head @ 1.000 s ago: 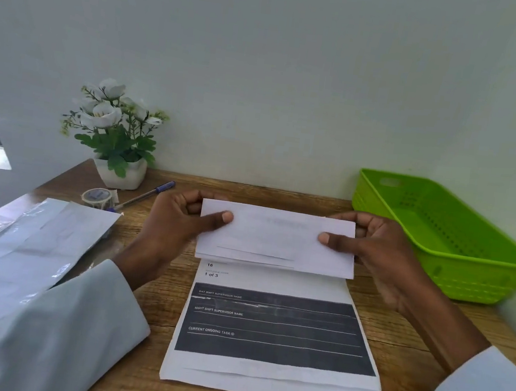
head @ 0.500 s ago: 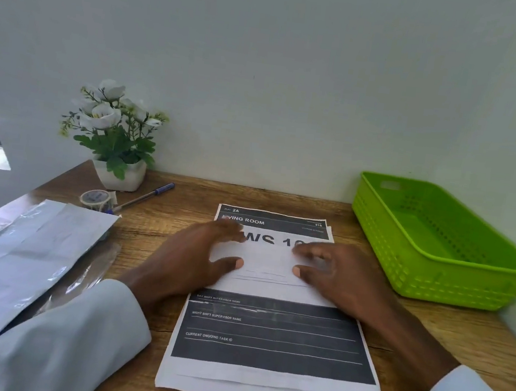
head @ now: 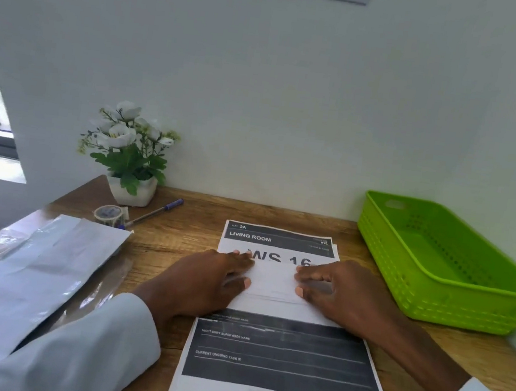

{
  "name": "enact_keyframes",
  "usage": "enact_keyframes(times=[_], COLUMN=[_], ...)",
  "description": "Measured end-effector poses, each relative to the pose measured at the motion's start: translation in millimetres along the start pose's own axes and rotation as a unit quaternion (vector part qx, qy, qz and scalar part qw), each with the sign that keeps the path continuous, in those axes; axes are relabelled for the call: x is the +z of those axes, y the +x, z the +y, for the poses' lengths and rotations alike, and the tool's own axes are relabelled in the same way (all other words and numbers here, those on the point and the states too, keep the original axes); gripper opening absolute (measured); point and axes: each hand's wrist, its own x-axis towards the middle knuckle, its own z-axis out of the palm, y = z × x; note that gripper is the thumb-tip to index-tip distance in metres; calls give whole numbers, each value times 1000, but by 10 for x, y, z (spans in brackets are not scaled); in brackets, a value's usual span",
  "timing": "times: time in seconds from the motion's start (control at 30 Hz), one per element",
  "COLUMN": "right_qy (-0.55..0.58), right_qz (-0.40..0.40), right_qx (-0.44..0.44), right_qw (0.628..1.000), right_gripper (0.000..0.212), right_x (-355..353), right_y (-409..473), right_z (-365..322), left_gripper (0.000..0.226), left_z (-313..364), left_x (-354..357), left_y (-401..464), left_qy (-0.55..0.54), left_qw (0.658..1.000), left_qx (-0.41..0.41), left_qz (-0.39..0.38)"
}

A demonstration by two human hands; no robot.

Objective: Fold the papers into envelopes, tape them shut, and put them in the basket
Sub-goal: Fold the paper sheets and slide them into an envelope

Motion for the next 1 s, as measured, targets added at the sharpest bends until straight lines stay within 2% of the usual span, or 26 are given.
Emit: enact_keyframes(times=[0.07,0.17,0.3,0.43,0.6,0.77,0.9,1.0], right_qy=[-23,9,105,195,244,247,278,338], right_qz=[14,38,29,-7,-40,-22,-19,-43], right_qx=[-23,-65,-150,-188,-187,-178,-141,-112], right_qw=[999,997,983,963,951,952,950,934], right_gripper=[32,29,16,17,16,29,41,42], right_x=[-101,-181,-18,357,830,1061,1153,1162], right_y=[84,328,675,1003,1209,1225,1208,1224], right_z=[-162,-521,-1028,-1511,-1855,-1926,-1907,-1892], left_gripper=[57,50,33,22,22,56,51,49], left_z=[3,6,-191,-693,-1126,-1270,-1354,-1366], left_x=[-90,-320,-601,-640,-523,-459,-427,-413], left_y=[19,-64,-303,-629,-887,-944,-908,-881], left_qy=[-4,6,10,-7,-19,-21,11,-25], left_qw=[1000,1000,992,974,945,905,890,878], left_qx=[-3,0,-17,-93,-190,-279,-320,-327], left_qz=[0,30,122,204,267,320,324,348])
